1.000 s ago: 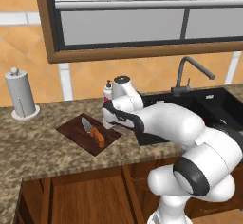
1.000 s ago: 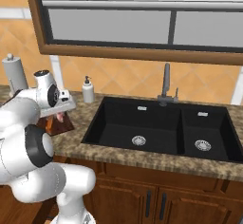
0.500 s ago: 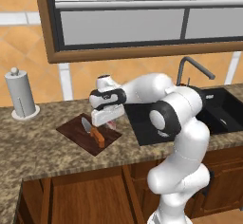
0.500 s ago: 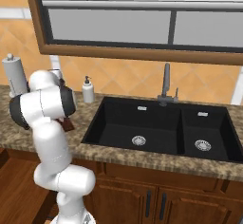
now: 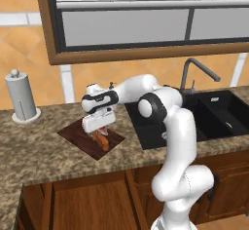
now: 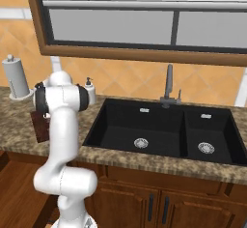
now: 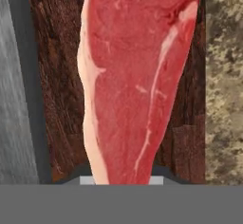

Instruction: Pick up the knife from the drawer and place it on the cutting board. Then place the meat from the plate to the cutting board.

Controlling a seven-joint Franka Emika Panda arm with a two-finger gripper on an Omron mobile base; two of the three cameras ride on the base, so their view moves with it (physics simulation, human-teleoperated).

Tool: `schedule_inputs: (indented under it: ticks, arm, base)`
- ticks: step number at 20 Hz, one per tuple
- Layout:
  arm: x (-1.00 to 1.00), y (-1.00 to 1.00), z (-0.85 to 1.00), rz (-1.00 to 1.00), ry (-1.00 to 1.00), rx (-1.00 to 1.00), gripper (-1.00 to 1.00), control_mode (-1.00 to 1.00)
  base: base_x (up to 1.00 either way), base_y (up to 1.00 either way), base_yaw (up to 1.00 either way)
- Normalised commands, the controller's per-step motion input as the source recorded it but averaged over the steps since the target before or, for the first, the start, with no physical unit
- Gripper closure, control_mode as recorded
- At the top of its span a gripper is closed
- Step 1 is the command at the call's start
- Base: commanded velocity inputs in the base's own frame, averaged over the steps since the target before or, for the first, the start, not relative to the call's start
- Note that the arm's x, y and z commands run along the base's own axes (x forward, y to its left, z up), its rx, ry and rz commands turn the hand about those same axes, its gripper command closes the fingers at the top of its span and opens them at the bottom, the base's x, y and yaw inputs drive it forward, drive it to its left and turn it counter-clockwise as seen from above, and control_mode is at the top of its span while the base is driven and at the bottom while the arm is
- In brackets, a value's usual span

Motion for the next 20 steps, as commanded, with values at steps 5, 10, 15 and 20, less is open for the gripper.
schedule_inputs:
  ticks: [5, 10, 15, 20]
  arm:
    - [-0.38, -0.05, 0.04, -0.01, 0.00, 0.01, -1.00, -1.00]
    - [-1.00, -0.69, 0.04, -0.09, -0.15, 0.13, -1.00, -1.00]
    - [-1.00, -1.00, 0.06, -0.18, -0.22, 0.20, -1.00, -1.00]
    - [-1.00, -0.88, 0.77, -0.16, -0.38, 0.24, -1.00, -1.00]
  base:
    - [0.00, 0.00, 0.00]
    - [0.00, 0.00, 0.00]
    - [0.00, 0.00, 0.00]
    - [0.00, 0.00, 0.00]
